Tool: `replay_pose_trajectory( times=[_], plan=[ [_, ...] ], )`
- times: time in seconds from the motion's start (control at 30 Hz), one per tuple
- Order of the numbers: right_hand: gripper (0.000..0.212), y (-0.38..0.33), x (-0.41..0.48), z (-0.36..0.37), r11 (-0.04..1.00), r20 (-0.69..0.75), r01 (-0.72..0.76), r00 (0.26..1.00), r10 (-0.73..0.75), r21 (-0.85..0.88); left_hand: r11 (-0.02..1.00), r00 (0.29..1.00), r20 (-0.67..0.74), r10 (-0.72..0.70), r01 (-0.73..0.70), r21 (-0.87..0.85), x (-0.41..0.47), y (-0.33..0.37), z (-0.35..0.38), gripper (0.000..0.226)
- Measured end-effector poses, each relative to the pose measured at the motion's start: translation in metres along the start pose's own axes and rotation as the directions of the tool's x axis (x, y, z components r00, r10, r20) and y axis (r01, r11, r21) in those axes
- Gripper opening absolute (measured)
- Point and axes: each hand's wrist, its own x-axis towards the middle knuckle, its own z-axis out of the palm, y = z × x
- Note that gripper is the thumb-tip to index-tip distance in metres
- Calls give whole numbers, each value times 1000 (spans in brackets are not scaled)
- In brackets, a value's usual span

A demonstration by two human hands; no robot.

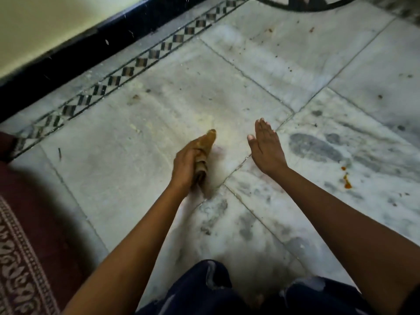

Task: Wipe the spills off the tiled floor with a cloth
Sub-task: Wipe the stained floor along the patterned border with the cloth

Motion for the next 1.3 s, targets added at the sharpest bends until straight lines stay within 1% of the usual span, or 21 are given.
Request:
replay_pose_trajectory(
  times=[0.03,0.07,0.1,0.13,0.2,0.33,0.43,0.53,0.63,0.73,0.8,0.93,1.0,1.03,1.1,1.13,1.17,1.2,1.23,1.27,1.3],
  plan=[
    [57,-3,-1,-7,1000,0,-2,1000,2,-16,975,996,-22,-88,81,-207,-4,11,-1,34],
    [57,-7,0,-17,1000,-17,4,1000,-4,-29,925,985,-41,-168,143,-352,-6,26,-2,34],
    [58,-10,2,-25,999,-24,10,1000,-11,-41,875,970,-52,-238,191,-445,-7,37,-6,36],
    [58,-15,6,-36,998,-33,25,999,-27,-55,842,962,-54,-269,208,-498,-4,50,-9,40],
    [59,-25,16,-53,995,-44,53,997,-56,-79,815,960,-53,-274,202,-542,4,69,-11,41],
    [60,-35,38,-78,994,-125,62,989,-73,-93,818,993,-22,-118,85,-569,20,114,13,44],
    [61,-21,50,-79,993,-130,45,990,-59,-107,863,999,34,-35,48,-503,46,135,41,53],
    [62,6,66,-87,994,-135,14,990,-29,-111,912,996,58,-65,83,-402,82,154,75,48],
    [64,39,82,-100,991,-126,2,992,-19,-133,933,997,9,-82,80,-351,120,169,113,50],
    [76,63,94,-110,987,-127,-16,992,-5,-161,938,995,-25,-93,80,-337,146,172,127,45],
    [68,72,106,-113,985,-107,-46,994,28,-169,949,993,-33,-110,95,-302,161,176,126,40],
    [62,82,132,-104,980,-127,-138,985,119,-146,976,988,-46,-147,137,-171,200,189,117,28],
    [63,87,146,-94,974,-139,-174,978,155,-143,983,988,3,-152,151,-100,221,191,123,20],
    [63,90,152,-90,972,-146,-188,975,167,-142,986,988,-1,-153,152,-67,230,190,126,24],
    [63,98,170,-83,967,-161,-221,967,199,-130,991,991,-46,-125,123,-53,259,186,131,42],
    [63,102,180,-80,963,-166,-238,962,216,-129,998,996,-59,-70,70,-3,278,181,133,48],
    [63,106,188,-78,958,-171,-252,959,228,-137,993,997,-79,4,5,122,294,176,135,54],
    [63,111,195,-75,954,-176,-260,956,233,-150,952,987,-133,88,-44,302,313,166,134,57],
    [63,116,204,-71,950,-179,-266,955,236,-162,878,966,-185,183,-76,473,334,153,134,58],
    [63,121,211,-68,948,-185,-266,955,234,-176,776,951,-192,243,-72,626,346,142,139,55],
    [63,126,218,-66,944,-185,-268,955,233,-193,636,946,-141,292,-82,768,358,127,144,52]
  ],
)
